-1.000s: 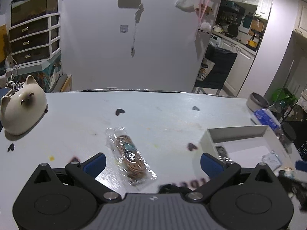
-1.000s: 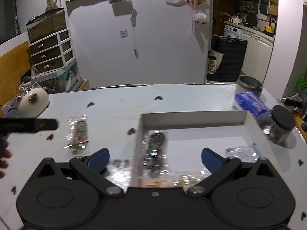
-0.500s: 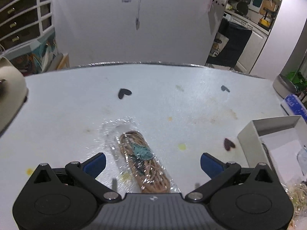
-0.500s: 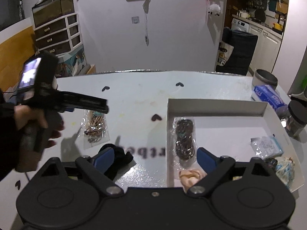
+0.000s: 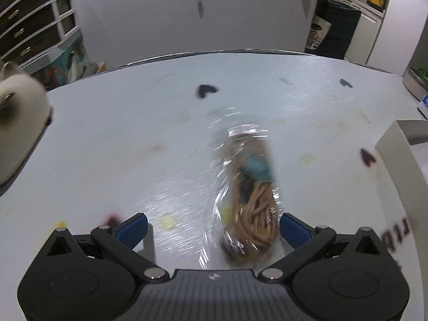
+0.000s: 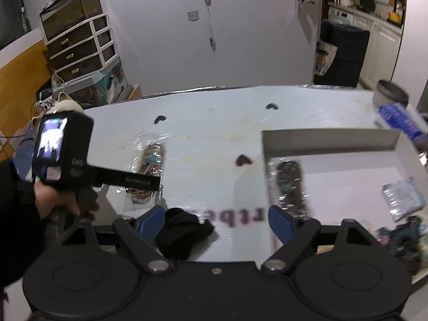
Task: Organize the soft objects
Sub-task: 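Grasp the tan cord bag with the left tool while the right tool grasps the black item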
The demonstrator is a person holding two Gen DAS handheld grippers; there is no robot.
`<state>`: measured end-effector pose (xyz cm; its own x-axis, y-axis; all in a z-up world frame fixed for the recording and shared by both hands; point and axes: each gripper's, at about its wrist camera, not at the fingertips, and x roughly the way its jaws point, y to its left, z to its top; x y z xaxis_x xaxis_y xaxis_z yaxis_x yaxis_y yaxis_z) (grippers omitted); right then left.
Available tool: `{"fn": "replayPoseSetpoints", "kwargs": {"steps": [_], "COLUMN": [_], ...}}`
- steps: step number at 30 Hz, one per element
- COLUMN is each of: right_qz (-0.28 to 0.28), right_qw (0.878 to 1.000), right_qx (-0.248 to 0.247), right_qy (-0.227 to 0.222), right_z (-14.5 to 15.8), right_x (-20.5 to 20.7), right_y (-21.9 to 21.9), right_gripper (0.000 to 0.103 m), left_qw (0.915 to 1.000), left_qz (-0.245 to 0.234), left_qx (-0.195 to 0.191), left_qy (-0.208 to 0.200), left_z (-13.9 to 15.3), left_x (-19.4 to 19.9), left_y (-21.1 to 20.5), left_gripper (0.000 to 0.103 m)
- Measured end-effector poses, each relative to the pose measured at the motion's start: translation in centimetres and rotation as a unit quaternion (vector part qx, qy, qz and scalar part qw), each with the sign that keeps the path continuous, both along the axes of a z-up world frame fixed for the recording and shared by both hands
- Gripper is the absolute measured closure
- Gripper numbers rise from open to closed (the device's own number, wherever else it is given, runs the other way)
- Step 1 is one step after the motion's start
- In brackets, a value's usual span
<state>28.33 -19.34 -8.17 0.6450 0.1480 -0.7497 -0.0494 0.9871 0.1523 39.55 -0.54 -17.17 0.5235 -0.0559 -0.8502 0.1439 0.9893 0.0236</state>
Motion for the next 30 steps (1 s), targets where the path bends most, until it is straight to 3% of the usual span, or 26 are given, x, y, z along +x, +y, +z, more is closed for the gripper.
{"fn": "replayPoseSetpoints", "kwargs": {"steps": [6,12,18,24,30], "right_qz": [-0.061,-0.155,-0.231,-0.223,-0.168], "right_qw": [0.991,0.962,0.937,0.952,0.971], "right_qx": [0.101,0.178,0.196,0.14,0.059], "right_qy": [0.057,0.136,0.174,0.157,0.162], "right_z": [-2.6,-5.7,-7.7,-8.1,-8.2], "right_x": [2.2,3.4,4.2,5.2,5.2], "right_y": [0.6,1.1,2.0,4.3,6.0], "right_gripper": [0.018,0.018,0.02,0.024,0.041], "left_qw": [0.9999,0.9919,0.9753,0.9581,0.9593], "left_qz": [-0.005,-0.115,-0.212,-0.279,-0.278], "left_qx": [0.006,0.024,0.024,0.032,-0.009], "left_qy": [-0.008,-0.05,-0.057,-0.057,-0.048], "left_z": [0.4,1.1,0.8,-0.1,-0.2], "left_x": [-0.7,-0.8,0.4,1.3,1.8], "left_y": [2.9,2.4,1.0,-0.2,0.2], "left_gripper": [0.0,0.0,0.007,0.013,0.036]}}
